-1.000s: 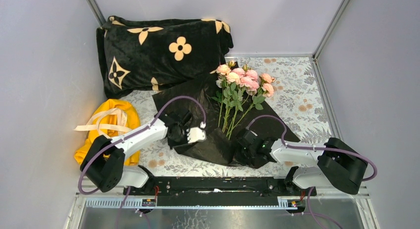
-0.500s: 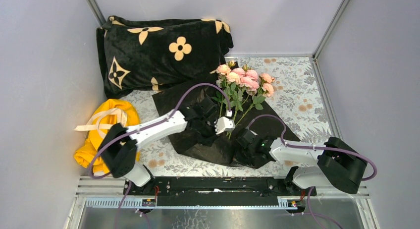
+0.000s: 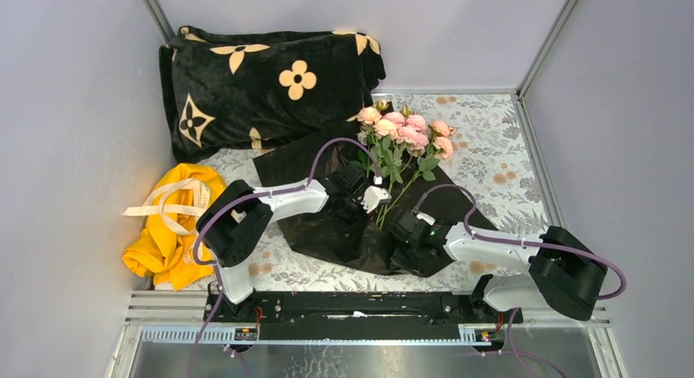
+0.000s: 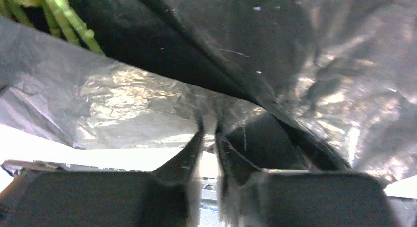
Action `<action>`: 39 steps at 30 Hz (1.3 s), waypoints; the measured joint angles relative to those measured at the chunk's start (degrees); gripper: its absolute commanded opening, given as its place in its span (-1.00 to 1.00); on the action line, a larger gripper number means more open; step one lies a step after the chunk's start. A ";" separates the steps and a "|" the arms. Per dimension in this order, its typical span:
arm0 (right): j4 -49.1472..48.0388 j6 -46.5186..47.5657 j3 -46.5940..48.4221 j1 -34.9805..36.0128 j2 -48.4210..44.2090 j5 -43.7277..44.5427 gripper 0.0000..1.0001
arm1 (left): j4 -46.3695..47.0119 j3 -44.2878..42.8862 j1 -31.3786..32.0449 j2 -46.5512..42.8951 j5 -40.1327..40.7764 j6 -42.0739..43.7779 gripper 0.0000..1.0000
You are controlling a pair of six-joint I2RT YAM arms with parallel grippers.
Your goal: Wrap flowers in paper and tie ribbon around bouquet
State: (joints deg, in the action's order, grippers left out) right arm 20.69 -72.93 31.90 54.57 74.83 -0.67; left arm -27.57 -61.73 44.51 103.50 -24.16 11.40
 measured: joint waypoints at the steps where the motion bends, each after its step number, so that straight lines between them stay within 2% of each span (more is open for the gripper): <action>1: 1.55 -0.17 0.57 0.00 -0.13 0.81 -0.15 | 0.02 -0.15 0.00 0.15 0.02 -0.35 -0.57; 8: 14.62 -5.27 3.65 0.22 -4.57 4.98 0.36 | 0.11 -0.22 0.00 0.26 0.31 -1.88 -0.57; 11: 19.23 -8.63 3.67 0.50 -8.52 5.99 0.47 | 0.13 -0.22 0.00 0.26 0.39 -1.97 -0.57; 16: 20.57 -14.27 2.64 0.63 -13.11 5.57 0.52 | 0.15 -0.22 0.00 0.26 0.39 -2.12 -0.57; 23: 18.21 -20.06 0.85 2.45 -11.28 4.04 0.52 | 0.22 -0.17 0.00 0.22 0.44 -2.32 -0.57; 34: 15.52 -24.85 -3.32 2.82 -10.99 5.35 0.26 | 0.55 0.13 0.00 -0.13 1.11 -2.29 -0.57; 36: 15.19 -24.46 -3.32 2.58 -10.84 5.68 0.10 | 0.55 0.13 0.07 -0.22 1.62 -2.27 -0.57; 39: 14.36 -23.26 -3.26 2.38 -9.94 5.79 -0.37 | 0.52 0.13 0.11 -0.39 2.32 -2.16 -0.57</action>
State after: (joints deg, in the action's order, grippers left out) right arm 35.05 -96.18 28.64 56.95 64.88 5.13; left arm -27.05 -61.60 44.62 103.11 -21.85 9.23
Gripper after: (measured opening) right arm 0.498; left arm 0.215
